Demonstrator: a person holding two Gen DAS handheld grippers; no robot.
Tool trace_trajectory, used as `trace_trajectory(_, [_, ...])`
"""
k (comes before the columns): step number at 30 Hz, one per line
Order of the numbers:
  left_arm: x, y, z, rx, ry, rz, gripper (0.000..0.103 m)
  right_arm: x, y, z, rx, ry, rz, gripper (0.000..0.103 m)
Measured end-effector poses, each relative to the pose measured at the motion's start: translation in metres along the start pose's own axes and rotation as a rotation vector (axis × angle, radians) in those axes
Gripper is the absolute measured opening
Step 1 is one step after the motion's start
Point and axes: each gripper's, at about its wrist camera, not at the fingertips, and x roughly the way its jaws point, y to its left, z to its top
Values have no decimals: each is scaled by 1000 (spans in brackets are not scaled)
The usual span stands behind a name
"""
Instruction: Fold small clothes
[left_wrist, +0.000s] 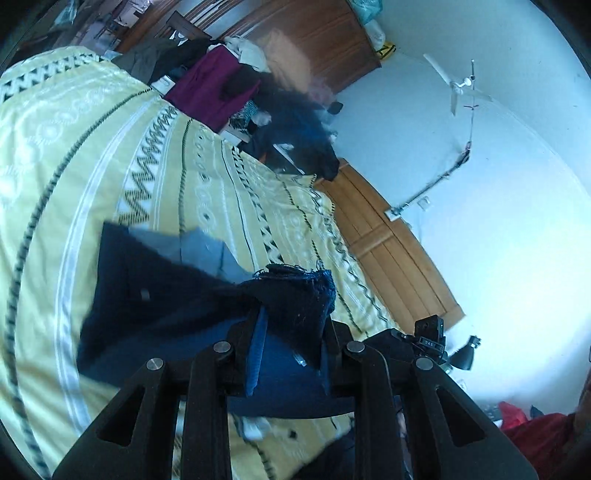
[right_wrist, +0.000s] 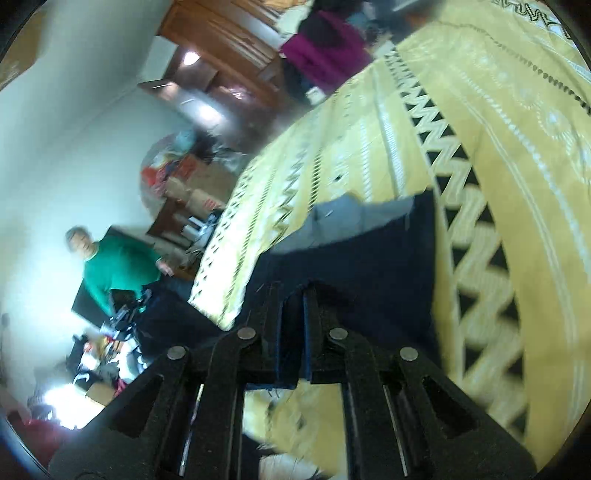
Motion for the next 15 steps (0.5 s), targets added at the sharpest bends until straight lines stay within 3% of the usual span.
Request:
trace_trajectory(3, [46,34,36,0,13,56,28,51,-40,37,47,45,-51,10])
trace_trajectory(5, [79,77,47,-36,36,139,32,92,-73,49,88,94,-95,16])
trace_trajectory(9, [144,180,33,-148,164,377,36,161,-120,61,109,191,-221,23])
trace_trajectory(11, [158,212,20,-193,204,449,37,174,-129,60,117,194,-247,26])
trace_trajectory(13, [158,217,17,-200,194,430,47,175,-129,58,102,177,-235,29])
trace_trajectory(15, [152,207,22,-158,157,425,67,173,-125,55,61,163,-222,32])
